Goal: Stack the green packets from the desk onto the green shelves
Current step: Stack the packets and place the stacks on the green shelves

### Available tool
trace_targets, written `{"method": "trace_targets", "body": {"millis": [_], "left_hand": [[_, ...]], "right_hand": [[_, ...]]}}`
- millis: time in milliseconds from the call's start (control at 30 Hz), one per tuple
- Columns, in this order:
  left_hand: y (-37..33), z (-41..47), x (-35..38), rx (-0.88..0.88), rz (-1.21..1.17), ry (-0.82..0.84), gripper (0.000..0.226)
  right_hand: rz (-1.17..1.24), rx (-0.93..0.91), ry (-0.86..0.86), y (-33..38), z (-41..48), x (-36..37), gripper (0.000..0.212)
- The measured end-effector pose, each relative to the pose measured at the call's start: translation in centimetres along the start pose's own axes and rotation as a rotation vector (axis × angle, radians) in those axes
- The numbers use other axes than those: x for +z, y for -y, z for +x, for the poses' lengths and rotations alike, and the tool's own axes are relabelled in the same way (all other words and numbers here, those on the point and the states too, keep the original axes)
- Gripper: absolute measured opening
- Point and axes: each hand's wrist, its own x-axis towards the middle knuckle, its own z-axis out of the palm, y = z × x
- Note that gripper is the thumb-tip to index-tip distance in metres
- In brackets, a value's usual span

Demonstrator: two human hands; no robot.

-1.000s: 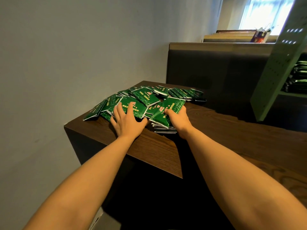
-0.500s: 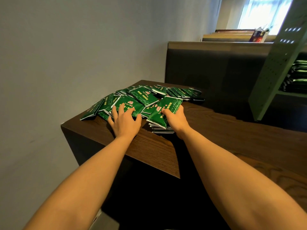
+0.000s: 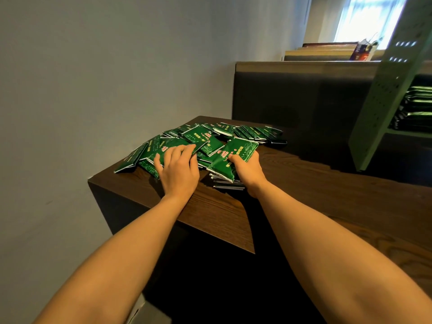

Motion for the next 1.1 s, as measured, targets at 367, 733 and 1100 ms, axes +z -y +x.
{"method": "trace_targets", "body": {"millis": [367, 733, 1100], "left_hand": [[-6.1, 2.4, -2.4, -0.158, -0.463, 0.064, 0.048], [-7.3, 4.8, -2.9, -0.638, -0.849, 0.774, 0.051], [-6.1, 4.0, -3.1, -0.505, -0.666, 0.864, 0.032]], "right_hand": [[-0.061, -0.084, 0.009, -0.4, -1.9, 0.2, 0.068], [-0.098, -0.07, 0.051, -0.1, -2.0, 0.0, 0.066], [-0.026, -0.048, 0.097, 1.4, -3.1, -0.2, 0.078]]}}
